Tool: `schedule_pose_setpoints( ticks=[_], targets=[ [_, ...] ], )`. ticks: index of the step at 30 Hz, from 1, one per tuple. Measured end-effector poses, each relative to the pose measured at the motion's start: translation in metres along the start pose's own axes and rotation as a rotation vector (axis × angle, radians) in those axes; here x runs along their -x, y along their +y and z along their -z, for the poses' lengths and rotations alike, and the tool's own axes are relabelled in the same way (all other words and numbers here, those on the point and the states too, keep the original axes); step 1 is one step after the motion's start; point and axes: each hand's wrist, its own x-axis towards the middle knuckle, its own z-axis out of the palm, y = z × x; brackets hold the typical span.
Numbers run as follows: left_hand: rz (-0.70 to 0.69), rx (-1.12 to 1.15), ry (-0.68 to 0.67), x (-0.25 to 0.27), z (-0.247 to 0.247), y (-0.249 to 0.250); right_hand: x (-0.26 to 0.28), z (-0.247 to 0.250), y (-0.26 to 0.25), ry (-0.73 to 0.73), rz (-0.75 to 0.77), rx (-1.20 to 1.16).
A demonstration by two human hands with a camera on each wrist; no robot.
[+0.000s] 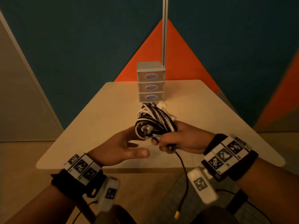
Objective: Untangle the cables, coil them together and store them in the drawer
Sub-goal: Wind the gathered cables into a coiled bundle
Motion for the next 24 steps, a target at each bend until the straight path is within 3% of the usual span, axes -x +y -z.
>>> schedule_pose_setpoints(
  ticks=[4,8,11,14,20,24],
  targets=[
    [-0.169,0.276,-0.133,-0.003,-0.018,0.017,-0.004,-0.018,0.002,-0.188,0.074,-0.105],
    [-0.248,0.527,-0.185,-0.007,-0.023,0.025,-0.005,-0.027,0.004,-0.250,0.105,-0.176],
    [-0.254,0.623,-0.098,-0.009,-0.027,0.030,-0.006,-0.026,-0.002,-0.249,0.122,-0.142],
    [-0.249,0.581,-0.024,-0.012,-0.030,0.029,-0.006,-0.027,-0.005,-0.260,0.095,-0.120],
    [-0.333,0.489,0.189,-0.013,-0.009,0.032,0.005,-0.018,0.015,-0.249,-0.084,0.165],
    [-0.279,0.401,0.254,-0.008,0.010,0.028,0.014,-0.009,0.032,-0.168,-0.152,0.255]
  ],
)
